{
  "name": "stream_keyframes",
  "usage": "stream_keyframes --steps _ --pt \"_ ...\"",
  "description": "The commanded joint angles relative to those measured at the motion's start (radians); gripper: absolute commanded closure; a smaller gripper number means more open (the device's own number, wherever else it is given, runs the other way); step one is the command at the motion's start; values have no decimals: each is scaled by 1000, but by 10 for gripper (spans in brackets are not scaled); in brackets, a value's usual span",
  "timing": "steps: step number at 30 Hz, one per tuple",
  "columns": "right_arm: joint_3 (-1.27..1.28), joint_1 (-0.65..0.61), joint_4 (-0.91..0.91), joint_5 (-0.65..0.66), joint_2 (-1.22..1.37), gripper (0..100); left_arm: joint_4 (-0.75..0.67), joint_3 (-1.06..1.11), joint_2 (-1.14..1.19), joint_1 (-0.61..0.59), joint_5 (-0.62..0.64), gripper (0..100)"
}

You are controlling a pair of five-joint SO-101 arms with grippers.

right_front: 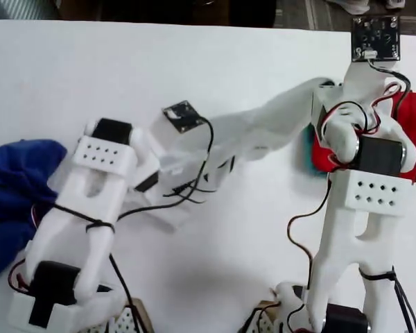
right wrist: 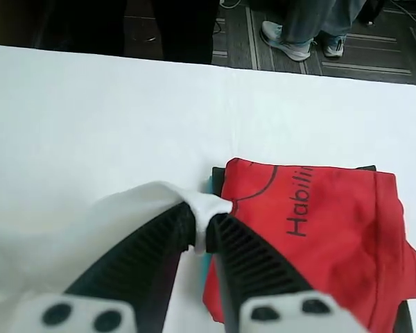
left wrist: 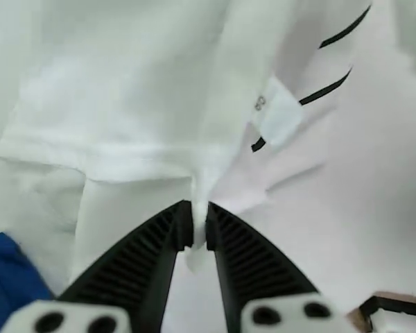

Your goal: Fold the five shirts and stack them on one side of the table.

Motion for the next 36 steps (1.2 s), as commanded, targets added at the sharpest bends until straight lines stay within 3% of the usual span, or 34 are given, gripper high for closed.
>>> stream_keyframes --steps 1,12,18,26,36 --pt "0 7 5 6 -31 978 28 -67 -43 -2 6 861" --pt "-6 7 2 6 -33 978 8 62 -41 12 5 880" --pt "-6 2 1 6 -33 978 14 114 -51 104 17 881" --pt "-6 5 1 6 -35 978 12 122 -46 189 153 881" --pt "-6 5 1 6 -36 978 -104 191 -41 187 158 880"
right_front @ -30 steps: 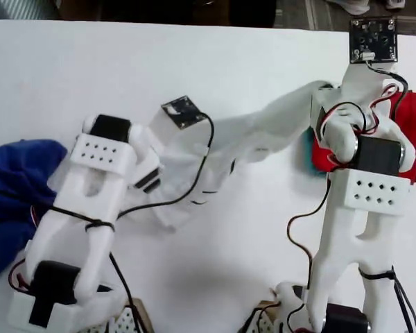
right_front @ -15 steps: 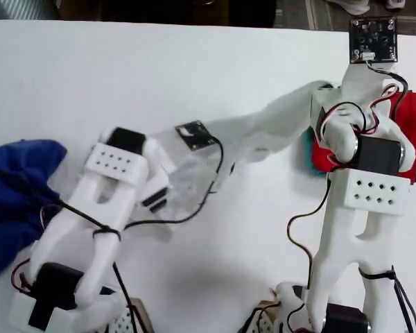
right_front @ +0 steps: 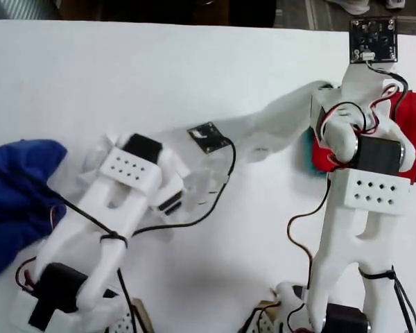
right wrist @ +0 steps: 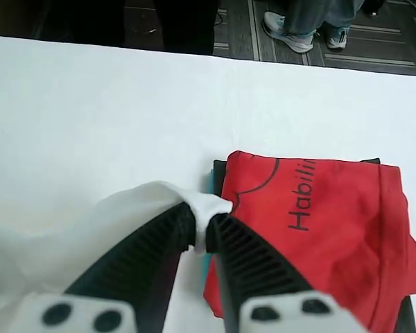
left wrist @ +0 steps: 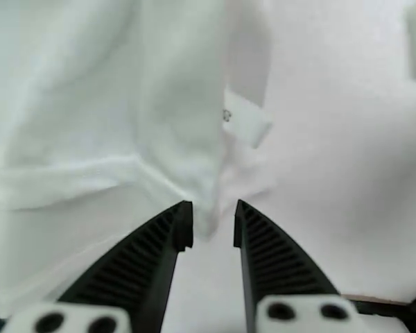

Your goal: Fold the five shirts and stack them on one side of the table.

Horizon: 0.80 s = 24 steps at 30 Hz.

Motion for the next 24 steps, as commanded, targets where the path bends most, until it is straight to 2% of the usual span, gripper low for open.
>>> stream_keyframes --steps 1,9,13,24 --pt "-14 7 1 6 -36 978 -63 54 -28 9 2 880" --pt "-14 5 1 6 -36 978 -95 81 -31 9 0 890" --pt "-14 4 1 6 -35 978 -97 90 -29 9 -2 978" --pt "-14 4 1 6 -35 978 -109 90 -28 12 5 917"
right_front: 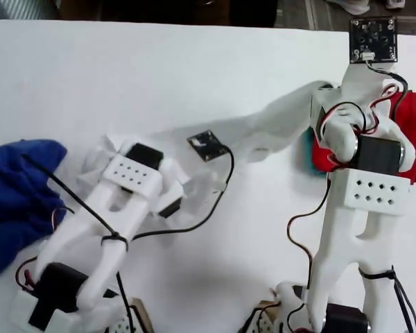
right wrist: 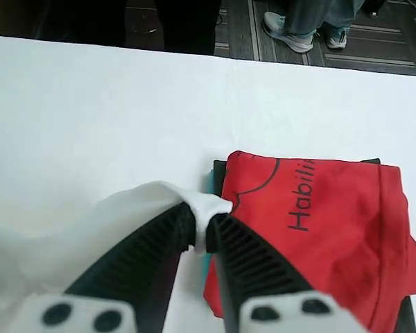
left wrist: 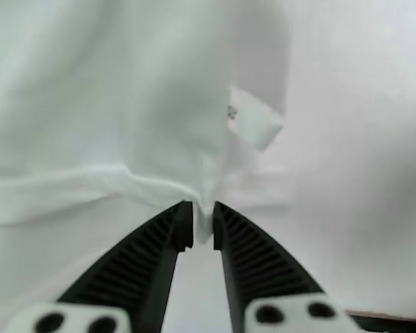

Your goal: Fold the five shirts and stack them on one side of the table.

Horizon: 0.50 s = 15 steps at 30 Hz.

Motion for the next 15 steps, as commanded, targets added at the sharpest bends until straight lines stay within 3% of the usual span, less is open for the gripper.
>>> stream_keyframes --steps 1,5,15 --pt "-14 4 1 6 -36 978 -12 -1 -28 11 3 917" --pt "-14 4 1 6 -39 978 -12 1 -28 11 0 976" --pt "-14 5 5 6 -38 978 40 -104 -74 -26 -3 976"
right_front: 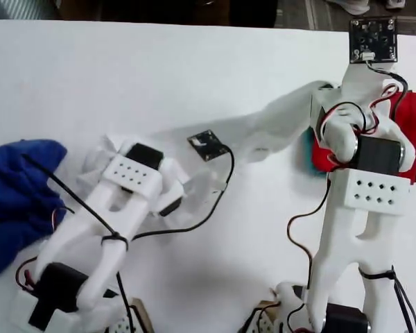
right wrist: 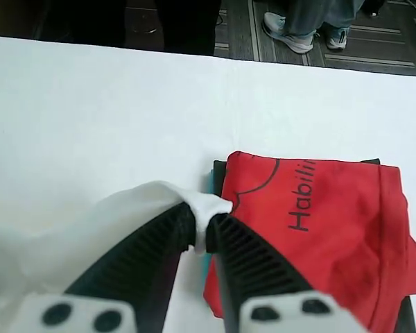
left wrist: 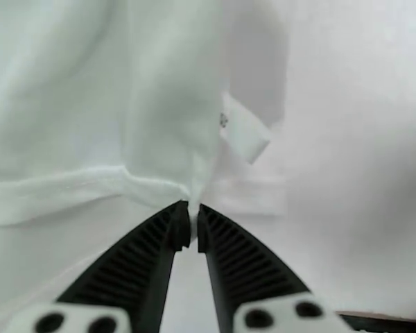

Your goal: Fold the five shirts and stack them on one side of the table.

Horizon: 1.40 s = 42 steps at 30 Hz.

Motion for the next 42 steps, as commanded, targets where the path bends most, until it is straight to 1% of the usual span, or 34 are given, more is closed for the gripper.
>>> stream_keyframes --steps 1,6,11,16,20,23,26,30,34,37,42 --pt "-14 5 5 6 -39 978 60 -140 -91 -44 -3 976" --pt "-15 2 -10 3 -41 978 195 -394 -152 -146 -95 976" --pt "-57 2 -44 -5 -33 978 324 -567 -169 -193 -115 976" --pt "-252 1 -8 -5 -39 978 394 -716 -222 -238 -117 976" --pt "-387 4 47 -5 -39 978 388 -814 -295 -308 -117 976" --pt "-445 2 48 -6 -41 978 385 -843 -344 -328 -117 976" --pt "-491 8 48 -94 -42 978 384 -852 -399 -328 -117 976" --pt "-571 10 50 -173 -44 978 358 -852 -493 -333 -117 976" --pt "-657 4 87 -241 -42 978 307 -845 -578 -402 -117 976" --pt "-724 2 111 -244 -41 978 261 -845 -621 -468 -117 976" --pt "-798 4 108 -235 -41 978 199 -845 -661 -512 -109 976"
